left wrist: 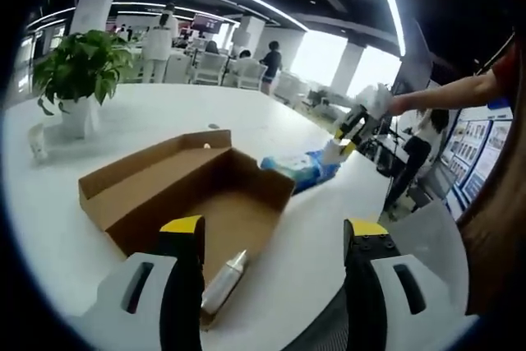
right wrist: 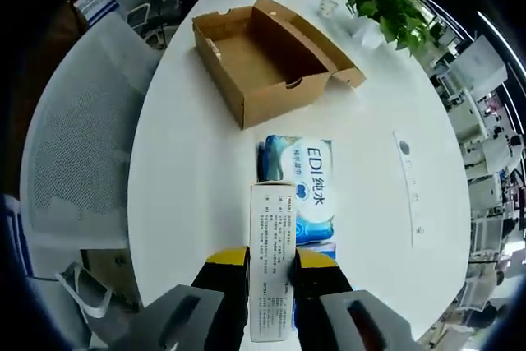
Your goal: Operate the shoe box by opening the lid, removing the specified soft item, and placing it in the target area until the item is outside and the box remains undamaged.
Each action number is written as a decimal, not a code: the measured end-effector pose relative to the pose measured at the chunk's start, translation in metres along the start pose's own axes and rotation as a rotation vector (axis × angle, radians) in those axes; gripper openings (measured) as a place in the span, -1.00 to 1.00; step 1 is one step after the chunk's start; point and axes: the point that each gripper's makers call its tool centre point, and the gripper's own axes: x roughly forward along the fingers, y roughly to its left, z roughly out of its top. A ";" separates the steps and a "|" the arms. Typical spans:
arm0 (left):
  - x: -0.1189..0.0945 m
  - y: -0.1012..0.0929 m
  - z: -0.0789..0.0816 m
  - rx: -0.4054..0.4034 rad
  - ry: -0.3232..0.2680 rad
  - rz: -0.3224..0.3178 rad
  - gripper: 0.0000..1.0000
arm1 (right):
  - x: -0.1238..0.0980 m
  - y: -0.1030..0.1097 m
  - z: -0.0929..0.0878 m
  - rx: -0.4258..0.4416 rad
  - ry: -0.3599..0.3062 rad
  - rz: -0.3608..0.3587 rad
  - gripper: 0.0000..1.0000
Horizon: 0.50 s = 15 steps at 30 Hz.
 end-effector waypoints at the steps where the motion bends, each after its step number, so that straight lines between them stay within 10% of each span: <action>1: 0.000 0.000 0.000 -0.001 0.000 0.001 0.36 | -0.001 -0.001 0.001 0.003 0.000 -0.002 -0.69; 15: -0.002 0.009 -0.002 -0.024 0.004 0.029 0.36 | 0.004 -0.030 -0.002 -0.021 0.010 0.002 -0.69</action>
